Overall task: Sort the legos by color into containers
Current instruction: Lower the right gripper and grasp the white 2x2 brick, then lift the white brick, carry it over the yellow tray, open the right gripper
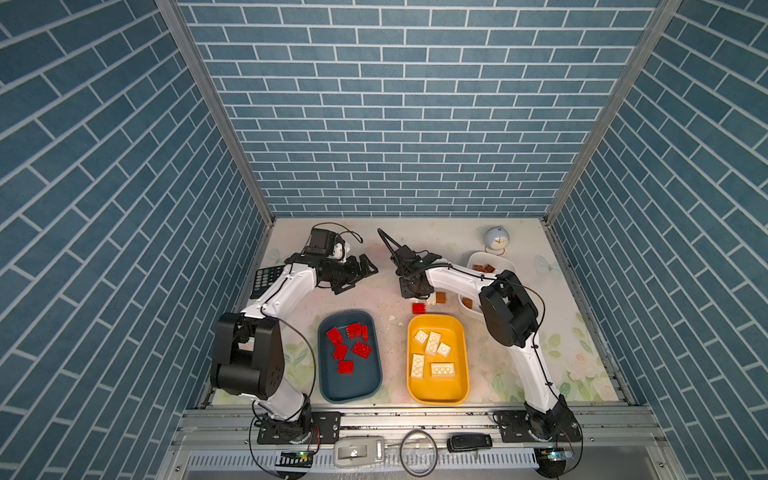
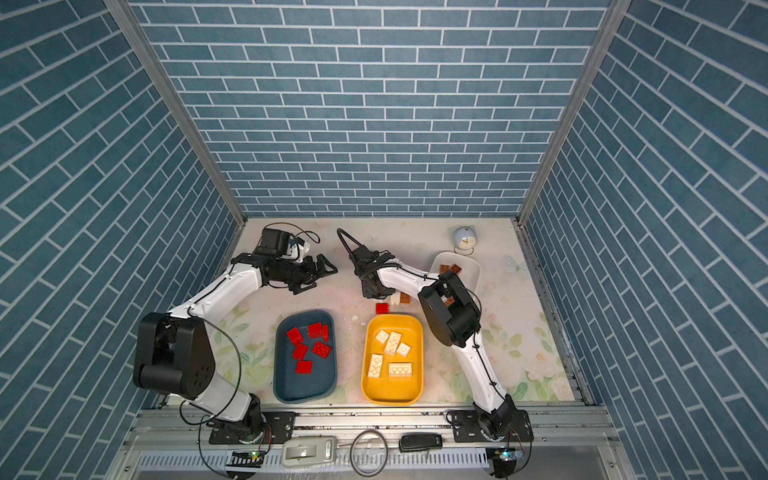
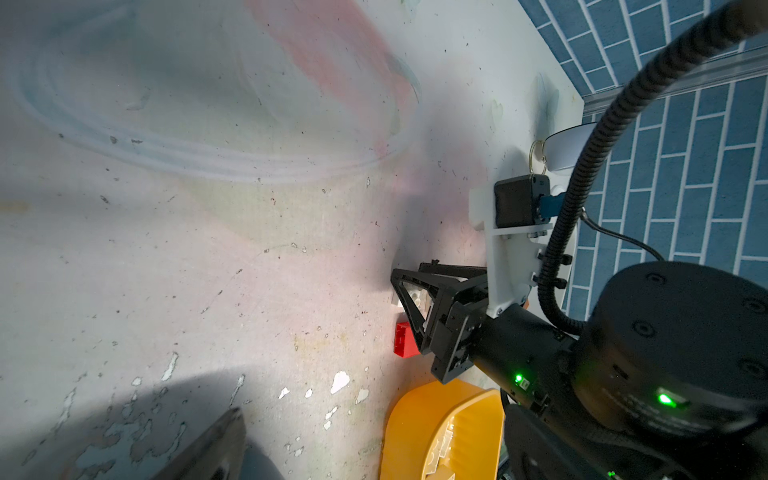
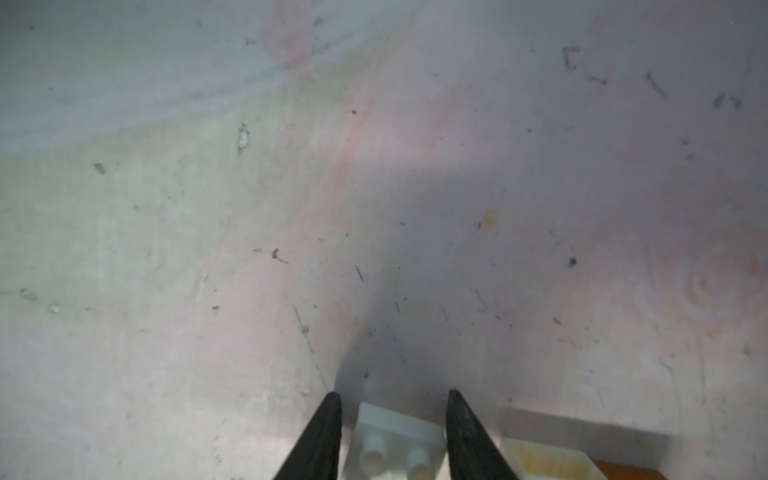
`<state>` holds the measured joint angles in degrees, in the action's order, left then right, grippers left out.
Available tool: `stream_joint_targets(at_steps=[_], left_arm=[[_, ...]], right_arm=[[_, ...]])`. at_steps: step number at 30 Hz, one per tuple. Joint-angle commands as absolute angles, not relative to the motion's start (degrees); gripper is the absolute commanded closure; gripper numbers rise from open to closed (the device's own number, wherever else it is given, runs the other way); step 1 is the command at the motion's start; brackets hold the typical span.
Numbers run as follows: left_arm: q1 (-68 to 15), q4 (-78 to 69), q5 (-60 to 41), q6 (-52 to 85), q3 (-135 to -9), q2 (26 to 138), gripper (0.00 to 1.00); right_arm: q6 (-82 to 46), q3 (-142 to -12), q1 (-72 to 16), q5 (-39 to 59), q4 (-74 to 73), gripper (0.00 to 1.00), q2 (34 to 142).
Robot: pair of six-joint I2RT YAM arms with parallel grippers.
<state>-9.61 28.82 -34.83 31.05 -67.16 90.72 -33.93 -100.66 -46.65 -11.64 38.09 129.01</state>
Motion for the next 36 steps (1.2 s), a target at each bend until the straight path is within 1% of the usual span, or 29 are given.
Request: stream_joint_targets(at_steps=[1,6,10,16,20,25,29,33,36], left_arm=[[-9.23,29.18,-35.27,30.28,-68.02,91.29,0.02],[-9.23,28.74,-35.31,30.43,-67.51,91.19,0.02],[-9.23,28.5,-35.35,30.51,-67.2,91.07,0.02],[-9.23,28.3,-35.52,30.44,-67.06,90.84,0.02],[-9.23,28.47,-35.51,30.48,-67.15,90.47,0.02],[-9.23,28.14,-36.03,31.46,-67.74,90.15,0.02],[-9.23,27.86,-36.55,32.2,-68.12,89.33,0.02],[-9.57,26.95,-37.52,33.36,-67.73,88.62,0.02],[-10.49,25.67,-38.04,34.66,-66.86,88.0,0.02]], right_arm=[[-33.24,-98.28,-47.37,-12.71,41.88,0.55,129.44],[-34.3,-95.57,-47.43,-12.33,41.49,0.53,127.68],[-35.15,-94.28,-47.39,-11.31,40.82,0.57,127.42],[-35.31,-94.23,-47.18,-10.97,40.86,0.71,127.7],[-35.47,-92.81,-46.87,-10.39,39.2,0.81,126.04],[-31.12,-92.68,-46.32,-10.4,36.52,0.82,119.1],[-25.81,-88.36,-46.34,-9.3,33.27,0.81,110.78],[-21.45,-80.89,-46.4,-4.64,32.17,0.81,101.52],[-18.13,-74.36,-46.49,1.35,32.95,0.82,94.41]])
